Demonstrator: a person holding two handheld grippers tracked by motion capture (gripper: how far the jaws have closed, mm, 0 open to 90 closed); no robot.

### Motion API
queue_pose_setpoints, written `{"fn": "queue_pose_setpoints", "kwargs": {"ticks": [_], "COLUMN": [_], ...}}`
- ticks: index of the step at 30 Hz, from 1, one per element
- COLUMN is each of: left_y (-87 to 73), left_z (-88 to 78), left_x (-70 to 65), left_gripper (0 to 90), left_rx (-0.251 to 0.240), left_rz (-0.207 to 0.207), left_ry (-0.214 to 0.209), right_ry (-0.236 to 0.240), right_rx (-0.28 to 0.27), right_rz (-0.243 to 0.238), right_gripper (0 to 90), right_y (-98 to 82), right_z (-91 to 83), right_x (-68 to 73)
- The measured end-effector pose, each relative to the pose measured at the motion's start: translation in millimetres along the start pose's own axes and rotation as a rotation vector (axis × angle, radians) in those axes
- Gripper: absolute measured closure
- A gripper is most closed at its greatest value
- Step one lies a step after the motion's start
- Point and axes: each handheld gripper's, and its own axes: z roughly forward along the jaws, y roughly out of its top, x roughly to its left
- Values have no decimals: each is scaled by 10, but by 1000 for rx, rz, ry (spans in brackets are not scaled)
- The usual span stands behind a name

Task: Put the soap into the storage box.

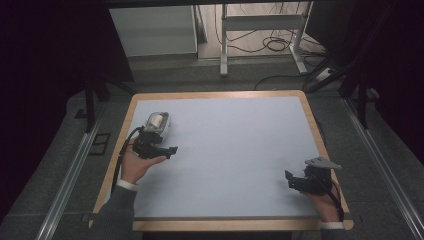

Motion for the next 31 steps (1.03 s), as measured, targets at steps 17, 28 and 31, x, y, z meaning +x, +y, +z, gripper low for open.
{"fn": "queue_pose_setpoints", "kwargs": {"ticks": [17,28,31], "left_y": [-709,-764,-790], "left_z": [-16,-40,-25], "left_x": [-179,-161,-167], "left_gripper": [249,234,233], "left_rx": [-12,-20,-14], "left_rz": [-68,-88,-85], "left_ry": [-31,-36,-36], "right_ry": [-3,0,12], "right_rx": [-7,-16,-24], "right_rz": [-5,-12,-20], "right_gripper": [94,94,94], "right_y": [7,18,29], "right_z": [-15,-22,-14], "right_x": [13,20,45]}}
